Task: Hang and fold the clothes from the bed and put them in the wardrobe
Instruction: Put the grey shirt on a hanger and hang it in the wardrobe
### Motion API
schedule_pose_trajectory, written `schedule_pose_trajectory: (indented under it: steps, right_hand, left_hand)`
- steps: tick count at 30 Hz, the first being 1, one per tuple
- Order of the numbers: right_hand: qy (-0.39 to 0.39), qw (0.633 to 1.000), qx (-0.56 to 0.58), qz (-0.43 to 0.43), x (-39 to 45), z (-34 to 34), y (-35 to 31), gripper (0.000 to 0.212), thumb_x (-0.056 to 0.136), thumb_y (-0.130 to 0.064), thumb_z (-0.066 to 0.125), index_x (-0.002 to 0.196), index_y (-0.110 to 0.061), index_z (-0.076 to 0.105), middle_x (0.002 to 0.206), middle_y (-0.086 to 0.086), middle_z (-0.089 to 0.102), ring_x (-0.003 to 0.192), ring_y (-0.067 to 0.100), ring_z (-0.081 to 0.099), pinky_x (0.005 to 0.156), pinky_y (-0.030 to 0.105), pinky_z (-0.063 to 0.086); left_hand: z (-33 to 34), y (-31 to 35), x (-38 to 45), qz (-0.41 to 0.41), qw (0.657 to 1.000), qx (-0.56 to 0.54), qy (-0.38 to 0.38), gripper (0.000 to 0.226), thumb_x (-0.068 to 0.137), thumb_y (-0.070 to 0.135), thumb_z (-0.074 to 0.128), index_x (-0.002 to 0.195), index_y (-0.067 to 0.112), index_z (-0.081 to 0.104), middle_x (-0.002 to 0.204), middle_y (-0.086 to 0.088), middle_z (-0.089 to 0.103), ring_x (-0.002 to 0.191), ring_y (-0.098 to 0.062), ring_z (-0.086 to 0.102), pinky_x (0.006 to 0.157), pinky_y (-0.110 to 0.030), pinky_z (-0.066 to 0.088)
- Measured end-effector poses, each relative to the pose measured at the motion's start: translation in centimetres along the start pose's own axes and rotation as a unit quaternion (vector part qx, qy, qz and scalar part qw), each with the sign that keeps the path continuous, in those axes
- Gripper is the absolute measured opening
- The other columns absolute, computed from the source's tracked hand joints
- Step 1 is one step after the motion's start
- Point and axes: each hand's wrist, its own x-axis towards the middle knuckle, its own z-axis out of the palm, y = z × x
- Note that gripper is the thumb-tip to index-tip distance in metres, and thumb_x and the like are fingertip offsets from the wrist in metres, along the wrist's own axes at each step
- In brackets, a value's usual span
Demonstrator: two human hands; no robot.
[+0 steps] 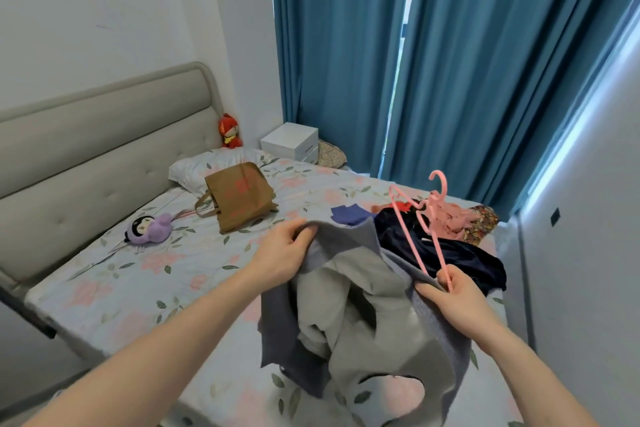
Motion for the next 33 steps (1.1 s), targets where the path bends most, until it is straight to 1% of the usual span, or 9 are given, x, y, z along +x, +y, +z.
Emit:
schedule_pose_trajectory:
  steps: [3, 6, 10, 14, 19, 22, 24, 29, 33]
  right_hand:
    - [-0.045, 0.998, 0.042, -0.022, -0.9, 0.5, -1.6, 0.049, 0.072, -0.03, 0.09, 0.098, -0.015, 0.051, 0.104, -0.011, 0.071, 0.093, 0.007, 0.068, 0.079, 0.029, 0.053]
    - [-0.093, 0.986, 0.119, -0.066, -2.0, 1.2, -4.6, 0.063, 0.069, -0.018, 0.094, 0.115, -0.015, 0.051, 0.125, -0.014, 0.068, 0.117, -0.001, 0.063, 0.098, 0.029, 0.051]
    - [-0.093, 0.973, 0.175, -0.118, -2.6, 1.9, -9.1, 0.049, 0.075, -0.007, 0.088, 0.098, -0.009, 0.045, 0.111, -0.007, 0.077, 0.103, 0.011, 0.073, 0.084, 0.03, 0.058]
    - [-0.017, 0.984, 0.13, -0.118, -1.4, 2.8, -9.9, 0.047, 0.066, -0.026, 0.082, 0.076, -0.026, 0.035, 0.095, 0.023, 0.071, 0.089, 0.041, 0.069, 0.082, 0.061, 0.055]
    - [-0.078, 0.979, 0.154, -0.107, -1.1, 4.6, -8.2, 0.042, 0.059, -0.017, 0.074, 0.065, -0.036, 0.037, 0.097, 0.029, 0.069, 0.082, 0.029, 0.068, 0.079, 0.06, 0.054]
    - [-0.081, 0.974, 0.185, -0.098, -1.5, 4.6, -7.6, 0.044, 0.059, -0.008, 0.074, 0.069, -0.026, 0.035, 0.098, 0.034, 0.067, 0.094, 0.04, 0.07, 0.088, 0.056, 0.055]
    - [-0.086, 0.972, 0.197, -0.093, -1.4, 4.0, -7.3, 0.05, 0.062, 0.0, 0.073, 0.076, -0.019, 0.03, 0.101, 0.038, 0.065, 0.091, 0.032, 0.071, 0.083, 0.052, 0.054]
    - [-0.085, 0.975, 0.191, -0.072, -0.9, 2.6, -6.1, 0.051, 0.071, 0.018, 0.064, 0.076, -0.017, 0.027, 0.096, 0.032, 0.069, 0.079, 0.026, 0.064, 0.071, 0.039, 0.048]
    - [-0.045, 0.988, 0.144, -0.033, -0.1, 0.9, -3.9, 0.045, 0.062, 0.005, 0.064, 0.072, -0.019, 0.027, 0.076, 0.02, 0.063, 0.072, 0.023, 0.052, 0.07, 0.04, 0.04]
  left_hand:
    - [-1.8, 4.3, 0.7, 0.052, 0.998, -0.006, -0.017, 0.028, 0.105, 0.03, 0.049, 0.093, 0.019, 0.071, 0.082, 0.009, 0.072, 0.076, -0.009, 0.064, 0.07, -0.03, 0.047]
    - [-2.5, 7.5, 1.0, 0.09, 0.994, -0.006, -0.062, 0.028, 0.105, 0.031, 0.051, 0.089, 0.018, 0.07, 0.084, 0.001, 0.073, 0.074, -0.013, 0.062, 0.072, -0.031, 0.048]
    - [-1.9, 9.2, 1.2, 0.116, 0.985, 0.043, -0.12, 0.028, 0.104, 0.03, 0.052, 0.081, 0.026, 0.067, 0.077, 0.011, 0.068, 0.065, 0.001, 0.055, 0.06, -0.014, 0.042]
    - [-0.9, 7.0, 1.2, 0.079, 0.989, 0.021, -0.121, 0.031, 0.101, 0.032, 0.054, 0.079, 0.013, 0.066, 0.07, 0.002, 0.062, 0.061, -0.005, 0.049, 0.062, -0.028, 0.042]
    - [1.2, -0.5, -2.6, 0.007, 0.978, 0.013, -0.209, 0.032, 0.094, 0.044, 0.064, 0.076, 0.017, 0.064, 0.065, 0.013, 0.061, 0.059, 0.0, 0.052, 0.061, -0.023, 0.042]
    - [2.8, -7.6, -5.8, -0.073, 0.955, 0.1, -0.269, 0.05, 0.073, 0.066, 0.075, 0.088, 0.019, 0.065, 0.083, 0.011, 0.066, 0.078, -0.006, 0.063, 0.069, -0.03, 0.05]
    - [3.8, -10.9, -7.9, -0.136, 0.938, 0.124, -0.294, 0.033, 0.079, 0.055, 0.075, 0.083, 0.025, 0.062, 0.091, 0.009, 0.064, 0.09, -0.012, 0.062, 0.071, -0.028, 0.046]
    - [4.8, -15.1, -9.8, -0.267, 0.938, -0.056, -0.215, 0.007, 0.094, 0.019, 0.061, 0.09, 0.02, 0.068, 0.081, 0.01, 0.07, 0.081, -0.011, 0.062, 0.069, -0.023, 0.047]
    - [1.8, -14.9, -7.9, -0.304, 0.942, -0.123, -0.068, 0.019, 0.101, 0.007, 0.054, 0.093, 0.012, 0.07, 0.086, -0.018, 0.071, 0.077, -0.023, 0.063, 0.071, -0.04, 0.051]
